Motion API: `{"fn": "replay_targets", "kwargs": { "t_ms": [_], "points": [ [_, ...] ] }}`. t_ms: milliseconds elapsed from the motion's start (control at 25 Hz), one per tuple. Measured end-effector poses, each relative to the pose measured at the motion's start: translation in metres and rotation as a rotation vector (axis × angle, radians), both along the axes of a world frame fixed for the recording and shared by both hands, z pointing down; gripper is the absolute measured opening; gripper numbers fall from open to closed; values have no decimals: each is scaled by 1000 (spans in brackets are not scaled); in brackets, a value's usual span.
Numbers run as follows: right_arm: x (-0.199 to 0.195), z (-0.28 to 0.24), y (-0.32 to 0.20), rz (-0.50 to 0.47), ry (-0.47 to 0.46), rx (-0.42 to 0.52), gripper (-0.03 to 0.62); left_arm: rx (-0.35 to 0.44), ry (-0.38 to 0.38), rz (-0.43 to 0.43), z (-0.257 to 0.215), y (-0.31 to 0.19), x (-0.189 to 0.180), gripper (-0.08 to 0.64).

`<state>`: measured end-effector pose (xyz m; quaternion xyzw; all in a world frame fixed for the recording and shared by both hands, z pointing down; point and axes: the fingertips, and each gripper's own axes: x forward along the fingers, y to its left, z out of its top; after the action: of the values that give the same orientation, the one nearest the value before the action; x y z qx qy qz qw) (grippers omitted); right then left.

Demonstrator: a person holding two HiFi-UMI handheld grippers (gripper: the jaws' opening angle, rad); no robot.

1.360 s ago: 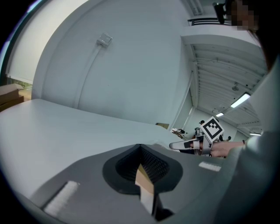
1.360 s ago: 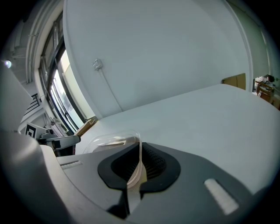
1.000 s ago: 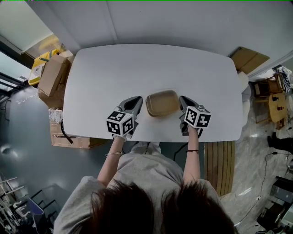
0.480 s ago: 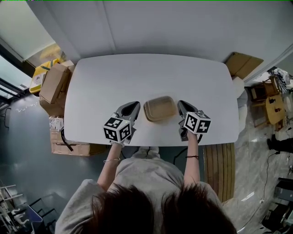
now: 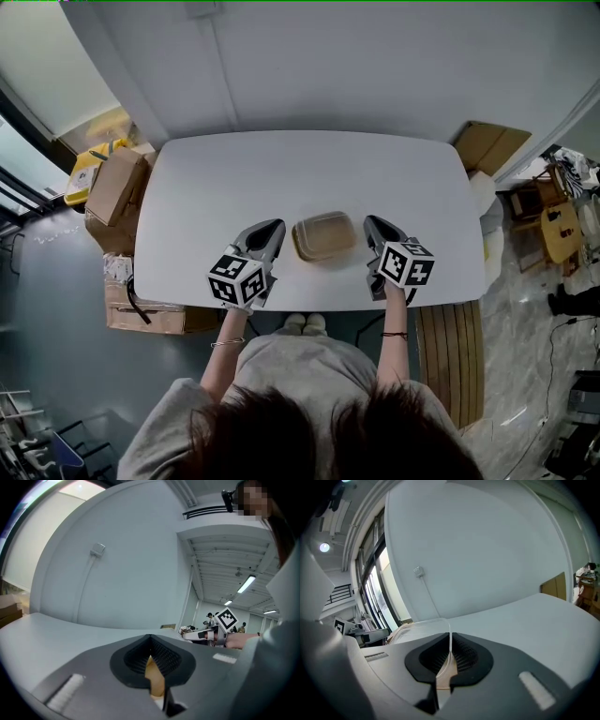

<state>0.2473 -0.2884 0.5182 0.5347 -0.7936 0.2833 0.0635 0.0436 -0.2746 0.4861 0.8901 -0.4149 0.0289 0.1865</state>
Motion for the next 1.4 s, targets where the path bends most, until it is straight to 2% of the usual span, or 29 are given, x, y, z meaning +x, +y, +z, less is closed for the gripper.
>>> {"fn": "replay_targets", "kwargs": {
  "t_ms": [640, 1200, 1400],
  "points": [
    [-8, -51, 15, -30, 3, 114, 30, 131, 41, -7, -59, 17, -6, -11],
    [-8, -77, 25, -22, 2, 176, 29, 163, 51, -16, -69, 21, -11, -11],
    [-6, -83, 30, -18, 41, 216, 29, 169, 53, -24, -71, 22, -13, -11]
  ]
}}
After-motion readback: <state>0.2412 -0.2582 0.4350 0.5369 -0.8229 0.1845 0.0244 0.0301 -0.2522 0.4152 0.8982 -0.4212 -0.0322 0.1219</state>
